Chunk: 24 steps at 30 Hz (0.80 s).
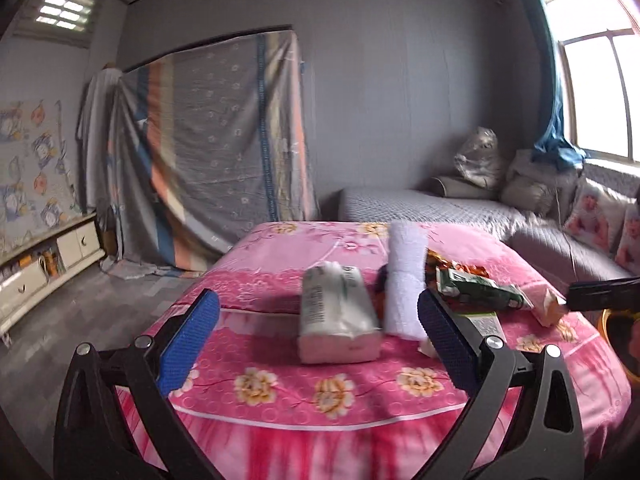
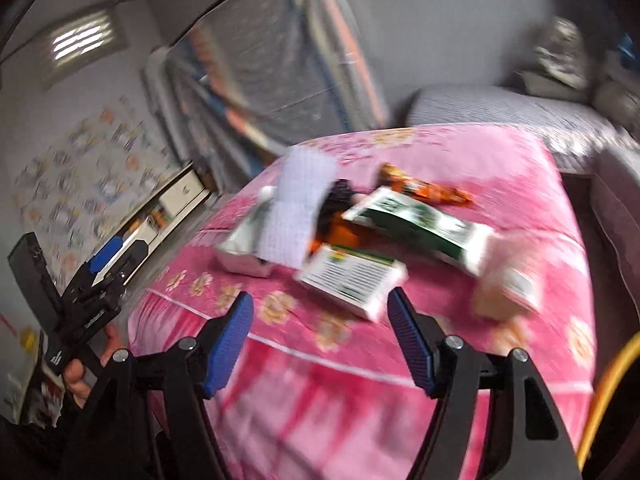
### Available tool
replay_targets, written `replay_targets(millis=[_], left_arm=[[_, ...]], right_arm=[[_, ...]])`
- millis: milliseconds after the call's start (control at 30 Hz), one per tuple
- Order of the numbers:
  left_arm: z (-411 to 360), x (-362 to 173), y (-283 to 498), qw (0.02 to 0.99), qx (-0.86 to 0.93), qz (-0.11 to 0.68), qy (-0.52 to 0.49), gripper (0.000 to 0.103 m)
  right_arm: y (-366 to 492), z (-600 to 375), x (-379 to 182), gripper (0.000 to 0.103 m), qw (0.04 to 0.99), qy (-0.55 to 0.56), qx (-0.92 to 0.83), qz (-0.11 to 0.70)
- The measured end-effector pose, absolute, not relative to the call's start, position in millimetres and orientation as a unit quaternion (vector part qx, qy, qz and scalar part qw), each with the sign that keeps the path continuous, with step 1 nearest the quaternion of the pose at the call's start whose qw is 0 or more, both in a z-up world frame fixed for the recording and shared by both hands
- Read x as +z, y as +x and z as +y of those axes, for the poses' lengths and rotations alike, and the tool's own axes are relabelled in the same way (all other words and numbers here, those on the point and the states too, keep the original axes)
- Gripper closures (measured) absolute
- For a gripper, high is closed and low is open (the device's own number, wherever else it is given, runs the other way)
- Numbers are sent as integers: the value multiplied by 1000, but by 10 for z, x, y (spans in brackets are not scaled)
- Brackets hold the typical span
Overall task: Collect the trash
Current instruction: 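Grasp the white foam net with the right gripper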
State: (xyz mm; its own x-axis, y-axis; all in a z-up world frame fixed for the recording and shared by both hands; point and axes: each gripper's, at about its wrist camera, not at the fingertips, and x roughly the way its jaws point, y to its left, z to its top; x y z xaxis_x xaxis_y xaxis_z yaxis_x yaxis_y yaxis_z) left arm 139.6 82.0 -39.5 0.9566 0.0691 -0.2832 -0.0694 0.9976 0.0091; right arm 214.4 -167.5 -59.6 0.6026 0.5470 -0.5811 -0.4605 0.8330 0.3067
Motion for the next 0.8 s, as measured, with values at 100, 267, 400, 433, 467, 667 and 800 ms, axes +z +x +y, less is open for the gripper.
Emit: replay_targets(millis=[100, 267, 400, 433, 467, 667, 800], left_arm=[[978, -418, 1382, 987, 44, 150, -22, 8], [1282, -504, 1363, 983, 37, 164, -68, 8], [1439, -517, 1327, 976, -20, 186, -111, 8], [1456, -539, 1311, 975, -24, 188, -113, 8], [1453, -553, 1291, 975, -23, 189, -113, 8], [1432, -640, 1363, 971, 0, 225, -86, 8], [1423, -760, 1616, 960, 1, 267, -88, 8]], right_arm=[[2460, -1204, -598, 37, 887, 44, 286, 359], [2995, -818, -680, 37, 878, 46, 263, 398], [3335, -597, -772, 37, 879, 37, 231, 415], [3413, -560, -798, 37, 877, 40, 225, 422], [3472, -539, -838, 37, 871, 50, 225, 433], [3656, -384, -1014, 51, 858, 53, 217, 462], [3649, -433, -1106, 77, 855, 44, 214, 471]])
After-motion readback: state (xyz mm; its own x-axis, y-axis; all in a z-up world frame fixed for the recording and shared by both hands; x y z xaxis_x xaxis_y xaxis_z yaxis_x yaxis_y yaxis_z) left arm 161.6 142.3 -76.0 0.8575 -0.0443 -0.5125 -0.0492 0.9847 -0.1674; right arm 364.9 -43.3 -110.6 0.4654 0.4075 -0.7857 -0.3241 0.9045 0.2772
